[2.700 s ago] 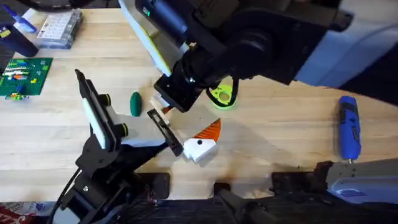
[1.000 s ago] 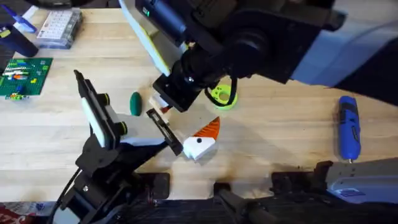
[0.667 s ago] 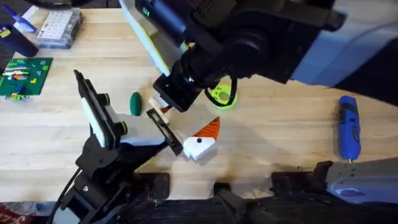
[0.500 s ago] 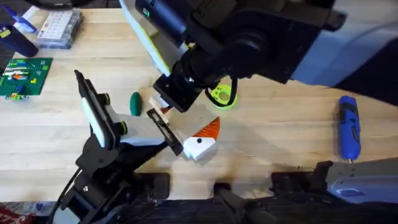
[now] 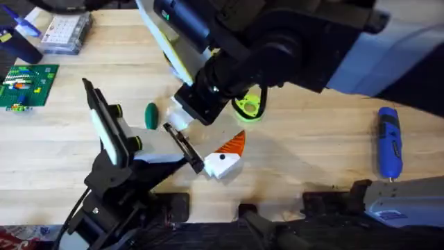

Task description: Pick up the gripper from the table and insert it into the empty holder that is missing its gripper. Then pick up a screw, insert it into the mounting hole, and use the screwdriver to tighten it. Finally, clean up the table by picking up the vegetable and placing it into the bucket.

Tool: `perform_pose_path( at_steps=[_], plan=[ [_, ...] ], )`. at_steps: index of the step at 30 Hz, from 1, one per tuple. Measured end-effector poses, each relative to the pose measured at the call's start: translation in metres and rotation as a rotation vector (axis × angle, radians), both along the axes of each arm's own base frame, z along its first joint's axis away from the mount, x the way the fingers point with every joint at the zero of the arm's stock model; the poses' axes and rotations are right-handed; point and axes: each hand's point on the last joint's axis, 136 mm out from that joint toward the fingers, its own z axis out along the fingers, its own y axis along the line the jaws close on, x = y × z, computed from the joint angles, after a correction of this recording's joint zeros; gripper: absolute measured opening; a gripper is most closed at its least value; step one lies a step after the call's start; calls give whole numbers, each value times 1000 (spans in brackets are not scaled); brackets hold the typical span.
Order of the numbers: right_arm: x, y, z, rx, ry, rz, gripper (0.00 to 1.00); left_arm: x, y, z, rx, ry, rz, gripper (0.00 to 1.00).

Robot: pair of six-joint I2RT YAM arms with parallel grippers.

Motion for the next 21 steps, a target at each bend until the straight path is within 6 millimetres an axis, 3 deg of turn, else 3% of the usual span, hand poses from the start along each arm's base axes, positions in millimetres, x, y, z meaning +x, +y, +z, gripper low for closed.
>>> perform_pose_path(
  at_steps=[2,6,7,14,21],
  plan=[
    [1,-2,2,1,-5,-6,648,0,0,0,2,-3,-1,990],
    [-1,-3,13,27,-19,-3,865,0,0,0,4,-6,-1,990],
    [-4,-4,22,51,-27,4,978,0,0,0,5,-8,-2,990],
    [-4,-10,36,80,-45,-4,994,0,0,0,5,-9,-2,990],
    [9,-21,40,85,-51,-47,994,0,0,0,5,-9,-2,990]
  ],
)
